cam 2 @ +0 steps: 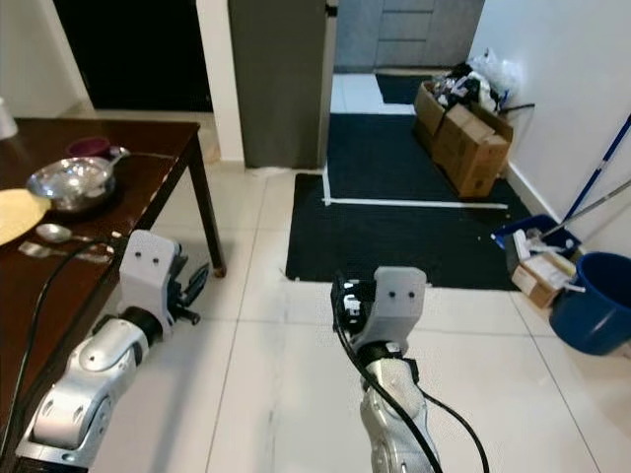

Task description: Setting the table

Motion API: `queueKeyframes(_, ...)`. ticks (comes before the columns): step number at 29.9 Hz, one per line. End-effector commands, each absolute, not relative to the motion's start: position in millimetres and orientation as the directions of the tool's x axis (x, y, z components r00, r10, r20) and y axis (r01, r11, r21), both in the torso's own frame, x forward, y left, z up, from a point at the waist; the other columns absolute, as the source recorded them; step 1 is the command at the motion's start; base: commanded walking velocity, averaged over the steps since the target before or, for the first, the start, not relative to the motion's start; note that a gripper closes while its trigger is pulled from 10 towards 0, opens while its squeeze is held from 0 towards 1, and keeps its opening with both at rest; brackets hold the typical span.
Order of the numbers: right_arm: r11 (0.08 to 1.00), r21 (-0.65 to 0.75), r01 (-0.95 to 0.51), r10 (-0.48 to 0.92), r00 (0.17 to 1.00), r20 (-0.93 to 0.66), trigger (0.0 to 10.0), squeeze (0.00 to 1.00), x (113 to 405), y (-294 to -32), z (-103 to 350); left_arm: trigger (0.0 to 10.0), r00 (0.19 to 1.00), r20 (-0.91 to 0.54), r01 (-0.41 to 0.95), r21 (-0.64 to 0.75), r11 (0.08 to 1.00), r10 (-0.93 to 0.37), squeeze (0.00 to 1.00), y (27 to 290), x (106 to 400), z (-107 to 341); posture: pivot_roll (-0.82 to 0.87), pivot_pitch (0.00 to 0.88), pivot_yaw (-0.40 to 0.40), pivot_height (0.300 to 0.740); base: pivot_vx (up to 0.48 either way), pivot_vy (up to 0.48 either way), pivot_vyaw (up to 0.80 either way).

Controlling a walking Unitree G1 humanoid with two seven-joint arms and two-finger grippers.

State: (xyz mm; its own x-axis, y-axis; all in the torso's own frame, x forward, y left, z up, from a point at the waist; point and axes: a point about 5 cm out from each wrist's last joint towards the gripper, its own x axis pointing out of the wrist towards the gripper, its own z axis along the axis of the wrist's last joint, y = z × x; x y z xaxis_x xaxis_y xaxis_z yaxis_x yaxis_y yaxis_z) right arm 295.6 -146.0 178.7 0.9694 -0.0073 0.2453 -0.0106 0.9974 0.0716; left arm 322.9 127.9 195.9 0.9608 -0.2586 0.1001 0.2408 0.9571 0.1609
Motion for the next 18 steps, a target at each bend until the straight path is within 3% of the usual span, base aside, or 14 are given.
queueKeyframes(1,0.997,0.072,-0.010,-0.007,0.973,0.229,10.0,0.00,295.5,-147.4,174.2,10.0,0.962,0.080,0.244,0.171,0.955,-0.260,0.00,127.0,322.6,190.7,0.08,0.051,0.122,0.740,0.480,0.000,0.00)
queueKeyframes(18,0.995,0.087,-0.051,0.029,0.970,0.243,10.0,0.00,294.1,-142.1,176.1,10.0,0.964,0.080,0.240,0.165,0.957,-0.255,0.00,128.0,322.7,191.0,0.08,0.054,0.125,0.740,0.475,0.000,0.00)
